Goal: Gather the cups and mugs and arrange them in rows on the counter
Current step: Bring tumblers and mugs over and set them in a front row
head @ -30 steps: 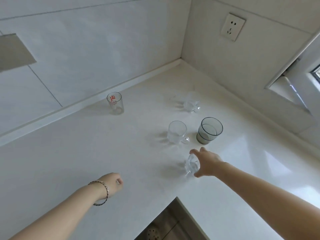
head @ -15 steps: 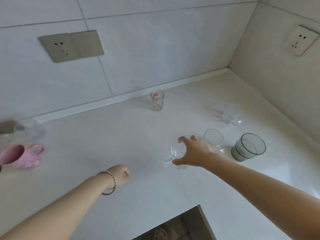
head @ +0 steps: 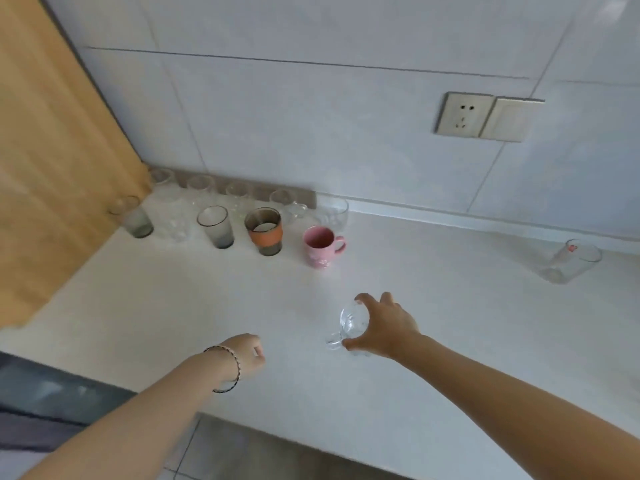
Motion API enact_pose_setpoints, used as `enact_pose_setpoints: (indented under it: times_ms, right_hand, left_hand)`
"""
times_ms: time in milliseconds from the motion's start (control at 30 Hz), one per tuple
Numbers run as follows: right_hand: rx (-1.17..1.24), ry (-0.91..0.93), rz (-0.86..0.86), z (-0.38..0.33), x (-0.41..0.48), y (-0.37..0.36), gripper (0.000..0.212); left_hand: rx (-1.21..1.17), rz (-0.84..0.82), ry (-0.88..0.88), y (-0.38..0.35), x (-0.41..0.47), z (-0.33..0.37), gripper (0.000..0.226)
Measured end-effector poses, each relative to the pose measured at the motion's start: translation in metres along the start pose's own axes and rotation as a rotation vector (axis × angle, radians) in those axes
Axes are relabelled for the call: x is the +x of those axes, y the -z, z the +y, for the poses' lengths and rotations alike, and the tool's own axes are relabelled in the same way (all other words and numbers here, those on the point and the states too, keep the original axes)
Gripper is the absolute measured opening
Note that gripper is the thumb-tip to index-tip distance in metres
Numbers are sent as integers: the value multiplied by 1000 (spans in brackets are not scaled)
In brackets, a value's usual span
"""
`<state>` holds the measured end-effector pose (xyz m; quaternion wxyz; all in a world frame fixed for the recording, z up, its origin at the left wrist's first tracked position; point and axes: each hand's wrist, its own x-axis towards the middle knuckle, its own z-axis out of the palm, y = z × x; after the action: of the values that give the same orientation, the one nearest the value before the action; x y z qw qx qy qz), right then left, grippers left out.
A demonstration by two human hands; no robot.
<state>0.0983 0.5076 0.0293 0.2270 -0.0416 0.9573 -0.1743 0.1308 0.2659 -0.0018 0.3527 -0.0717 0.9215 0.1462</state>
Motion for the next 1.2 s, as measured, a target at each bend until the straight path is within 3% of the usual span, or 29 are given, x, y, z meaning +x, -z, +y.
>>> enact_pose_setpoints:
  times_ms: [233, 467, 700, 1033, 1200]
  right_hand:
    - [-30, 71, -15, -163, 33, -50, 85]
    - [-41, 140, -19, -275, 72, -83, 87]
    - [-74, 223, -77, -367, 144, -107, 88]
    - [-6, 261, -93, -509, 241, -153, 87]
    - [-4, 190, -69, -551, 256, -177, 84]
  left_hand:
    - [-71, 8, 89, 39, -22, -166, 31]
    - [-141, 31, 177, 73, -14, -282, 24]
    - [-203, 36, 209, 113, 29, -349, 10]
    - [-273, -3, 260, 164, 86, -412, 32]
    - [-276, -42, 177, 170, 98, -434, 16]
